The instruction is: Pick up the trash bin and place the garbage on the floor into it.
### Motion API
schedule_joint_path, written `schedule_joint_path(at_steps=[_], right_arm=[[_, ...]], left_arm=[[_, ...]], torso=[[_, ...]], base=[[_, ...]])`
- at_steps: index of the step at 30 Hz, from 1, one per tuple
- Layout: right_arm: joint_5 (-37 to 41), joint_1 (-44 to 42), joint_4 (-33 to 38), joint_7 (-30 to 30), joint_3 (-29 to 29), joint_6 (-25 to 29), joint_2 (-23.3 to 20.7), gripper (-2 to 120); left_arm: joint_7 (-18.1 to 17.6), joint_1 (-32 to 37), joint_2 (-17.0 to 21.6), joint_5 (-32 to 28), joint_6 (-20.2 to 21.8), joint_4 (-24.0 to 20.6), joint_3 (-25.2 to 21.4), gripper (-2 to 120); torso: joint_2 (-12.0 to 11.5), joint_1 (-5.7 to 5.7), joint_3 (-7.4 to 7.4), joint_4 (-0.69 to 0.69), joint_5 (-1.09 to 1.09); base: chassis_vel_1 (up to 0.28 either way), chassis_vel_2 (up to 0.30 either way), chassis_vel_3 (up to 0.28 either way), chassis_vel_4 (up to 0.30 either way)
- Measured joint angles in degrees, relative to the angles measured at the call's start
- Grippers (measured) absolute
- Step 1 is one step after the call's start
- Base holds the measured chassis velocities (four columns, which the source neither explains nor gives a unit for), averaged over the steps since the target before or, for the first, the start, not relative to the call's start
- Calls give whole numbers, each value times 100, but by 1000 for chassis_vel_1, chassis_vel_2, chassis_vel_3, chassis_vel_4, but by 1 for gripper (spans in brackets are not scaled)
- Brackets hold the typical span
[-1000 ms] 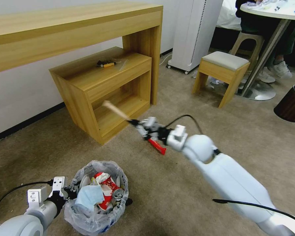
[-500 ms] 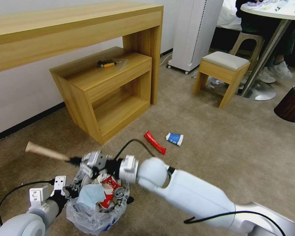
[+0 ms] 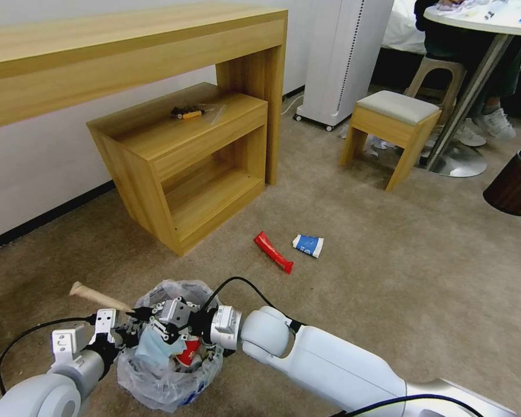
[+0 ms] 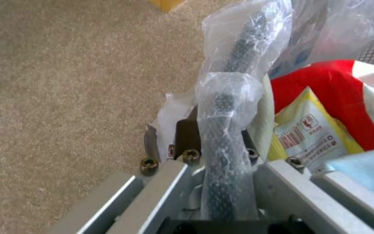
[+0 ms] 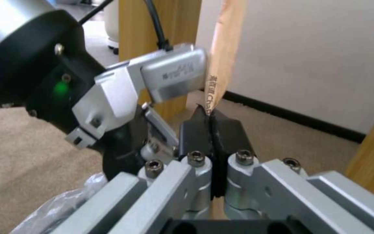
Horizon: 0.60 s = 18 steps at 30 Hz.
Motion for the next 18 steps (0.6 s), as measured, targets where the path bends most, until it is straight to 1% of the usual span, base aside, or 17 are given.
schedule_joint_path(at_steps=[5, 9, 12, 18], right_arm=[[159, -155, 27, 163, -48, -75, 34, 0], [323, -155, 232, 249, -107, -190, 11, 0], [413, -68, 467, 279, -112, -281, -64, 0], [508, -59, 622, 328, -167, -365, -185, 0]], left_arm=[[-1, 3, 1, 1, 0, 1, -27, 0], [5, -28, 2, 2, -1, 19, -24, 0], [25, -40, -11, 7, -1, 38, -5, 0], [41, -62, -24, 18, -1, 60, -2, 0]], torso=[[0, 0, 0, 0, 0], [0, 0, 0, 0, 0], [0, 0, 0, 0, 1], [0, 0, 0, 0, 1]], base=[[0, 0, 0, 0], [0, 0, 0, 0], [0, 0, 0, 0], [0, 0, 0, 0]])
